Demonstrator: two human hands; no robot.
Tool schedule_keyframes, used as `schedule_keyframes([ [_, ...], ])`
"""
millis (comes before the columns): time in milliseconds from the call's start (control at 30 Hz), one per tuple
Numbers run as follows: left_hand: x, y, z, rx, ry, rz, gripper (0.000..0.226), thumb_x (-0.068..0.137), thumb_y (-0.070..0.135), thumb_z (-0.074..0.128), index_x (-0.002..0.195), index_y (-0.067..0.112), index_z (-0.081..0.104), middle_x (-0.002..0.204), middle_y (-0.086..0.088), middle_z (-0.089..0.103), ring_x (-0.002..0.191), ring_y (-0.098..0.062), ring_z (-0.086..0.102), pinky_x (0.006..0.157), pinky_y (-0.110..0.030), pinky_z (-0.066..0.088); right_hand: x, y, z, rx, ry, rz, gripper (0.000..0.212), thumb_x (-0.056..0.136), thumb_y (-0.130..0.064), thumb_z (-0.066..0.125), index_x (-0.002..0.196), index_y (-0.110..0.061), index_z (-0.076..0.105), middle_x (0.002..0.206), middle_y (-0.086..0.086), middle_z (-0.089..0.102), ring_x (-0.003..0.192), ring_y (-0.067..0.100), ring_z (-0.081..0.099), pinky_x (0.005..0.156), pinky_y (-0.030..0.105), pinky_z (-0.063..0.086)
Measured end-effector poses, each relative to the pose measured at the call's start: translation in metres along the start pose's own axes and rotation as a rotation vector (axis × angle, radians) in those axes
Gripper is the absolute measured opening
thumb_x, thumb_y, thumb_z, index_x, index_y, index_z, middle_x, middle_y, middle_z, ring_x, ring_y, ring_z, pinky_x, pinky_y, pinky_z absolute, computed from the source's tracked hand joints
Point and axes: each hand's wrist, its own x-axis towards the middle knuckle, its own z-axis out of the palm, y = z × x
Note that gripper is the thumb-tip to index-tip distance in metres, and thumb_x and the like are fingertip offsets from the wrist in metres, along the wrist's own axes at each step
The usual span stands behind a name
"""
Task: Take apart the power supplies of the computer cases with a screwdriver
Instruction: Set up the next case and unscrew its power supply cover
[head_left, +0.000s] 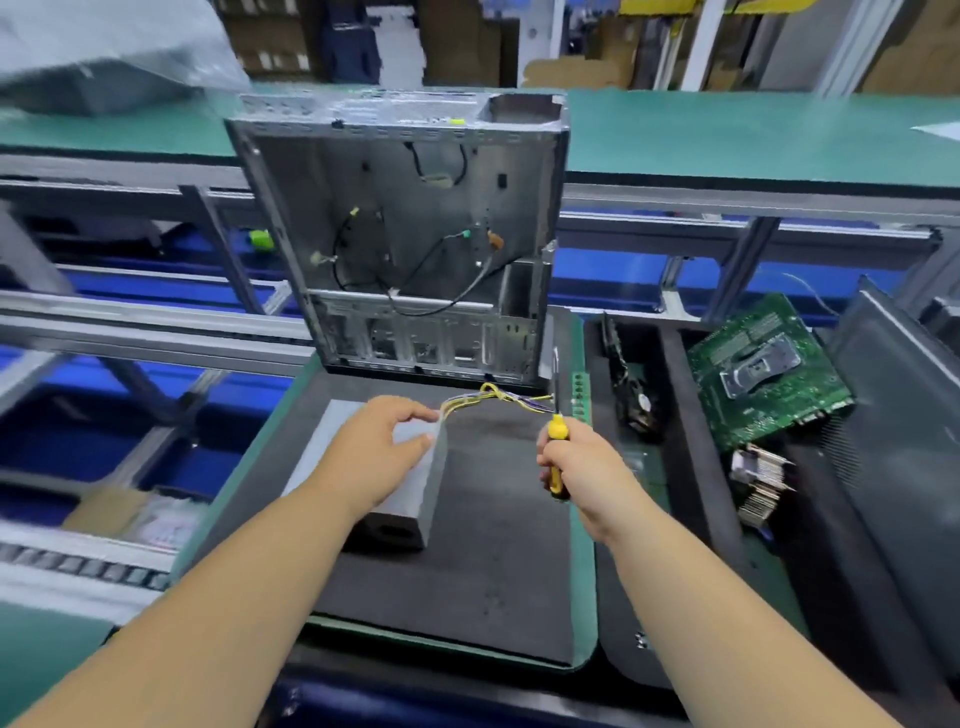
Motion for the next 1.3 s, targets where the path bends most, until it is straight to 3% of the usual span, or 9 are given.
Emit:
schedule_keyframes([
  [200, -0.006, -0.062, -0.053, 0.153, 0.121, -0.241, 0.069, 0.086, 0.032, 0.075, 0.146, 0.019, 0.044, 0.145, -0.008, 0.043, 0.134, -0.027, 0.040, 0.113, -0.039, 0.033, 0.005, 0.014, 0.056, -0.129, -0.122, -0.011, 0.023, 0.085, -0.003, 0.070, 0.097, -0.022, 0.068, 0.083, 0.001, 0.059, 0.061, 0.015, 0.050, 0.056, 0.024, 0.041],
  [367, -0.007, -0.095, -0.080, -0.011, -0.177, -0.530, 0.084, 0.086, 0.057, 0.065, 0.154, 0.029, 0.025, 0.136, 0.000, 0.051, 0.095, -0.013, 0.064, 0.085, -0.032, 0.045, 0.009, 0.018, 0.094, -0.165, -0.173, 0.033, 0.053, 0.082, -0.025, 0.082, 0.128, -0.035, 0.059, 0.126, -0.003, 0.058, 0.099, 0.008, 0.059, 0.061, 0.013, 0.047],
  [433, -0.006, -0.104, -0.086, 0.055, -0.291, -0.531, 0.084, 0.084, 0.068, 0.059, 0.153, 0.035, 0.024, 0.136, 0.003, 0.053, 0.099, -0.013, 0.063, 0.088, -0.032, 0.042, 0.011, 0.018, 0.102, -0.178, -0.177, 0.036, 0.067, 0.079, -0.025, 0.085, 0.136, -0.036, 0.052, 0.132, -0.005, 0.056, 0.114, 0.007, 0.055, 0.062, 0.010, 0.047],
  [567, -0.003, -0.116, -0.090, 0.060, -0.420, -0.461, 0.087, 0.075, 0.076, 0.062, 0.148, 0.040, 0.030, 0.130, 0.014, 0.058, 0.113, -0.014, 0.059, 0.100, -0.037, 0.045, 0.013, 0.021, 0.107, -0.306, -0.268, 0.011, 0.105, 0.069, -0.019, 0.092, 0.153, -0.033, 0.031, 0.142, -0.011, 0.052, 0.131, 0.007, 0.047, 0.099, 0.020, 0.045],
  [733, 0.000, -0.114, -0.083, 0.234, -0.382, -0.385, 0.078, 0.074, 0.074, 0.063, 0.133, 0.031, 0.034, 0.116, 0.011, 0.058, 0.100, -0.018, 0.056, 0.080, -0.035, 0.044, 0.006, 0.024, 0.116, -0.457, -0.352, -0.045, 0.129, 0.065, -0.015, 0.094, 0.158, -0.045, 0.009, 0.148, -0.015, 0.045, 0.072, -0.002, 0.056, 0.083, 0.016, 0.049],
  [933, -0.004, -0.107, -0.081, 0.213, -0.319, -0.369, 0.070, 0.073, 0.072, 0.065, 0.120, 0.029, 0.038, 0.108, 0.008, 0.057, 0.097, -0.020, 0.057, 0.072, -0.034, 0.043, 0.003, 0.021, 0.119, -0.523, -0.220, -0.166, 0.107, 0.069, -0.016, 0.091, 0.153, -0.043, 0.030, 0.131, -0.014, 0.062, 0.089, 0.000, 0.062, 0.083, 0.017, 0.052],
  [1133, 0.003, -0.096, -0.100, 0.265, -0.260, -0.304, 0.071, 0.075, 0.088, 0.041, 0.112, 0.030, 0.052, 0.101, 0.011, 0.058, 0.092, -0.014, 0.057, 0.066, -0.029, 0.040, 0.003, 0.010, 0.110, -0.434, -0.143, -0.189, 0.027, 0.076, -0.029, 0.087, 0.083, -0.043, 0.066, 0.084, -0.041, 0.067, 0.085, -0.023, 0.060, 0.067, -0.001, 0.041],
  [1233, 0.006, -0.090, -0.109, 0.219, -0.275, -0.323, 0.085, 0.066, 0.097, 0.028, 0.099, 0.027, 0.065, 0.096, 0.008, 0.067, 0.084, -0.007, 0.060, 0.075, -0.030, 0.048, 0.006, 0.002, 0.112, -0.406, -0.083, -0.181, 0.012, 0.079, -0.040, 0.082, 0.077, -0.034, 0.072, 0.085, -0.025, 0.074, 0.086, -0.008, 0.066, 0.073, 0.011, 0.049],
  [1300, 0.007, -0.088, -0.114, 0.176, -0.256, -0.338, 0.095, 0.063, 0.098, 0.030, 0.101, 0.020, 0.070, 0.092, 0.001, 0.073, 0.081, -0.014, 0.068, 0.084, -0.035, 0.053, 0.011, -0.002, 0.114, -0.419, -0.044, -0.161, 0.027, 0.083, -0.045, 0.077, 0.082, -0.018, 0.071, 0.077, -0.015, 0.072, 0.077, 0.009, 0.065, 0.073, 0.028, 0.049],
])
